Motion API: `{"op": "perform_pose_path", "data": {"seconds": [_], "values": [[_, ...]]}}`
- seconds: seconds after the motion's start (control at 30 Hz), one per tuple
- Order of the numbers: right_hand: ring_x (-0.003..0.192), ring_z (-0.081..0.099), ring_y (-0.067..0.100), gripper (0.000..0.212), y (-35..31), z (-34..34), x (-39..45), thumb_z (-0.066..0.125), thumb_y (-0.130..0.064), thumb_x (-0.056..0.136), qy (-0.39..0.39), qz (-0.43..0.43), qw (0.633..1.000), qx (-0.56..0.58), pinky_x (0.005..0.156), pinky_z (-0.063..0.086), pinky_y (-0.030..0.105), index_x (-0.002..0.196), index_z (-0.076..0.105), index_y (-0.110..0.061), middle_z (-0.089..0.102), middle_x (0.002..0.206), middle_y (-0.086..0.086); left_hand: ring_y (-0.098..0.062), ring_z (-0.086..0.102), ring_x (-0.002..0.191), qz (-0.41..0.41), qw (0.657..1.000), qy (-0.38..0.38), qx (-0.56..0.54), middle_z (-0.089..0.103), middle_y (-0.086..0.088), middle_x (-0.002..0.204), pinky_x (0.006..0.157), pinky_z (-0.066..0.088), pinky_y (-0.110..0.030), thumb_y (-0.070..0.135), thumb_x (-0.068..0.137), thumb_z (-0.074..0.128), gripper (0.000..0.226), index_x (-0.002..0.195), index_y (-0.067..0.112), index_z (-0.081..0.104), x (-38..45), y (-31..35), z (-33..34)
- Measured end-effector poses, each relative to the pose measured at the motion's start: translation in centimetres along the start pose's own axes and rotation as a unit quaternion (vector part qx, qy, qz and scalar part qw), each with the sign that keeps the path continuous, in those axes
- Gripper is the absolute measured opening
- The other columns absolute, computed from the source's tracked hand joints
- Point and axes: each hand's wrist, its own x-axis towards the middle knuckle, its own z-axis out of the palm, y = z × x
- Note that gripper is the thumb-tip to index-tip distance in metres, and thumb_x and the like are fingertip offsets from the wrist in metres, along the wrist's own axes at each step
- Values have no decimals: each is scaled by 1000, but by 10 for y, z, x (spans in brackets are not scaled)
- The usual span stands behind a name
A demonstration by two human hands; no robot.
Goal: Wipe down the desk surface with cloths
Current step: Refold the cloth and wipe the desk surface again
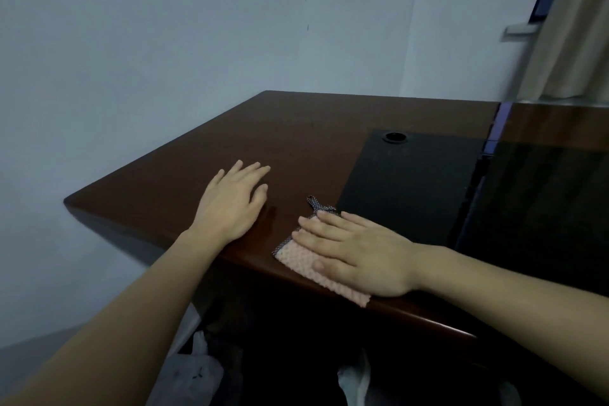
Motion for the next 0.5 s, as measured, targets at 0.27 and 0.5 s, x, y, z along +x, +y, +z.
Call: {"op": "perform_pose_path", "data": {"seconds": [0.27,0.5], "values": [[156,-11,16,59,93,-14,32,12,-53,108,26,145,989,-3,126,-4,40,162,-5,-36,-13,169,-10,-15,15,155,17,994,-53,-96,30,10,164,124,10,-41,37,109,37,46,155,34,36,-8,58,-1],[155,-15,15,59,81,-9,9,12,-53,108,25,114,993,3,125,-8,39,162,-5,-35,-16,168,-10,-13,11,155,22,987,-66,-146,27,11,164,125,7,-40,34,109,38,47,155,36,35,-1,80,16]]}}
